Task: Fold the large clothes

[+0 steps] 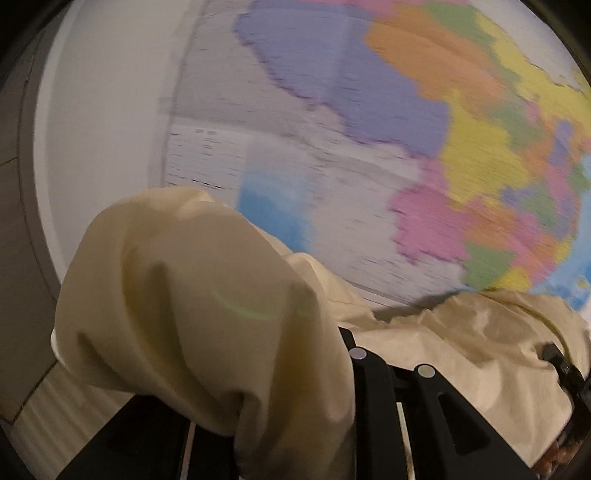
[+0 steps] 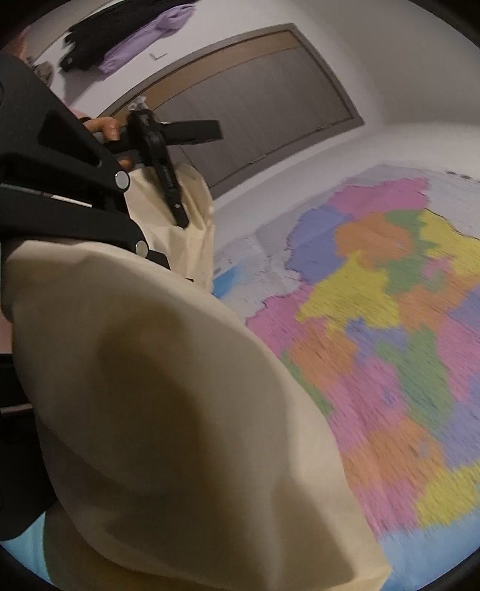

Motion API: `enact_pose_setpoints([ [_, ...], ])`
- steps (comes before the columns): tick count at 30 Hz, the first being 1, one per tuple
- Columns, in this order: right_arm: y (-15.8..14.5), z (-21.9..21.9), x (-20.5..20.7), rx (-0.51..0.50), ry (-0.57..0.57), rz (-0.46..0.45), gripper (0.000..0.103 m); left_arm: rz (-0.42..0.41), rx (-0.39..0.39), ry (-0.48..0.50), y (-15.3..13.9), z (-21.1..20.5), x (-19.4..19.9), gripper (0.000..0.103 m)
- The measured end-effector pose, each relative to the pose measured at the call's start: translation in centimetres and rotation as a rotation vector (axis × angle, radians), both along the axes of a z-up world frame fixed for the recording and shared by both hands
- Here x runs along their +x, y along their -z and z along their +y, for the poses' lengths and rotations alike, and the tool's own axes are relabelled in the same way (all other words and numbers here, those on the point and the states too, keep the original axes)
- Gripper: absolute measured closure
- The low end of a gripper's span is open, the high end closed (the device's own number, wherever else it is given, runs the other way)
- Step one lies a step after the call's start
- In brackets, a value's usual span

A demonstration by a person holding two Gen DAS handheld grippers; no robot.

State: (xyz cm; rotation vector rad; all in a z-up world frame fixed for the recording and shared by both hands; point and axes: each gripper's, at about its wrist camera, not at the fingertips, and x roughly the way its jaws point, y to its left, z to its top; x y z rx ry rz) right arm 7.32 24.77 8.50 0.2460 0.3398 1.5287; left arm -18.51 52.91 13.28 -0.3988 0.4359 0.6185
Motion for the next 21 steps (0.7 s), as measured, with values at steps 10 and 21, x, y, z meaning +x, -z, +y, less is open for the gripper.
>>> enact_pose_setpoints([
  [10, 13.7, 5.4, 0.7, -0.323, -0.092, 0.188, 0.064, 0.175, -0.240, -0.114, 16.2, 7.7, -0.9, 0.074],
  [21, 11.9, -8.0, 1.9, -0.333, 0.044, 0.143, 0.038, 0.254, -0.189, -0.120, 14.7, 6.3, -0.9, 0.058],
])
